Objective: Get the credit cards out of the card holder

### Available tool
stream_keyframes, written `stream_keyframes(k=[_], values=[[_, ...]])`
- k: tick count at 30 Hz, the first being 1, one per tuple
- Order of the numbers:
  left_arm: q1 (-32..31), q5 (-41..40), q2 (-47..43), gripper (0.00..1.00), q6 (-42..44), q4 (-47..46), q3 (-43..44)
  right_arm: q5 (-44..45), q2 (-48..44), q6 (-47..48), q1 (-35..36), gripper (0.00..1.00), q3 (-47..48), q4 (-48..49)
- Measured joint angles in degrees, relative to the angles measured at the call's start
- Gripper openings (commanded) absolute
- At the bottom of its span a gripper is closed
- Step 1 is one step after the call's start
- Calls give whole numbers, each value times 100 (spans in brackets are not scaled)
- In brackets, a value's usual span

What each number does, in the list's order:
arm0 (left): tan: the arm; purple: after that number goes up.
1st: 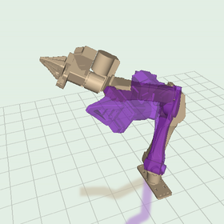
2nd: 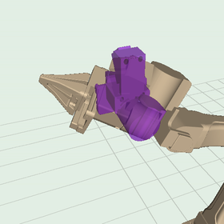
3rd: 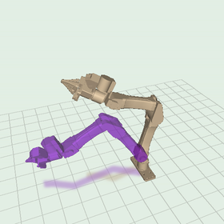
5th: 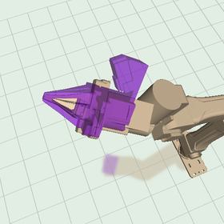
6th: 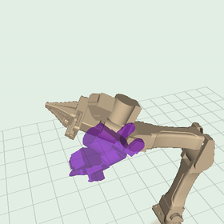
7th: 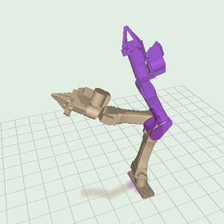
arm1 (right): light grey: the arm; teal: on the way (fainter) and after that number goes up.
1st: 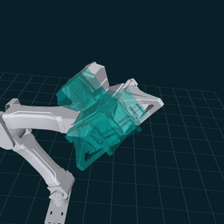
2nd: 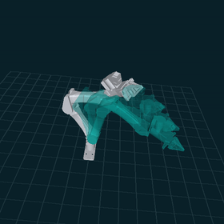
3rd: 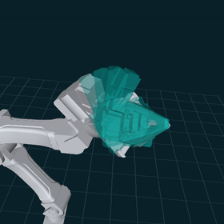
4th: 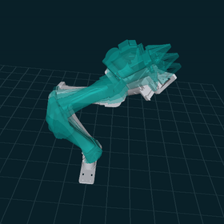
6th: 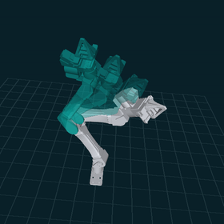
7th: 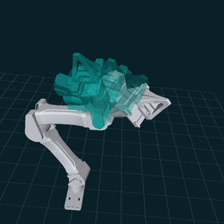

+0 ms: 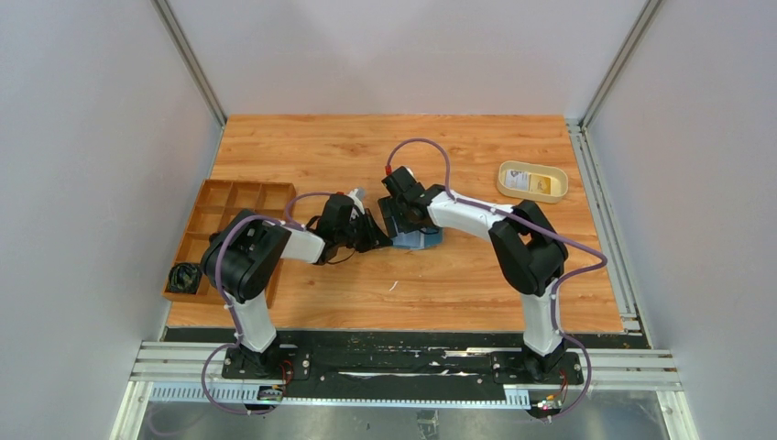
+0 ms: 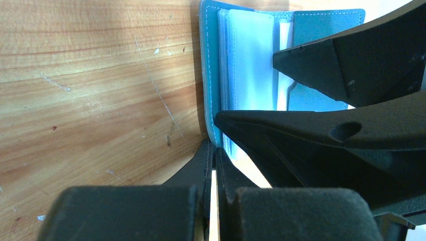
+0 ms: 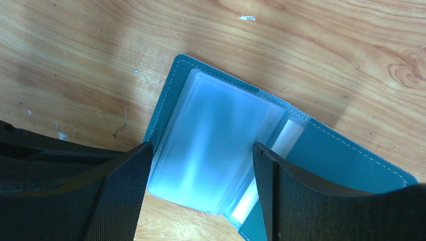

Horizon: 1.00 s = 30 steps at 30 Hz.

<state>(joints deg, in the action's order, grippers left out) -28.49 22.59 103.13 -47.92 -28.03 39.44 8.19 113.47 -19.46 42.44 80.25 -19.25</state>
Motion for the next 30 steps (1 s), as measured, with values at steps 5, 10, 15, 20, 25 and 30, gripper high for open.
stream_keyframes(k=[5, 10, 15, 20, 25, 30], values=[[-4, -61, -28, 0, 22, 66, 11, 179, 149, 153, 4, 83, 297, -278], [-22, -188, -85, 0, 85, 203, 39, 442, 181, 356, 22, 89, 424, -474], [-26, -389, -208, 0, 140, 459, 55, 487, 181, 426, 37, 89, 437, -557], [-48, -584, -317, 0, 195, 710, 81, 494, 181, 437, 48, 91, 433, -616], [-59, -625, -330, 0, 210, 802, 120, 525, 181, 474, 57, 92, 407, -614], [-61, -636, -330, 0, 212, 846, 144, 553, 184, 564, 66, 92, 424, -612]])
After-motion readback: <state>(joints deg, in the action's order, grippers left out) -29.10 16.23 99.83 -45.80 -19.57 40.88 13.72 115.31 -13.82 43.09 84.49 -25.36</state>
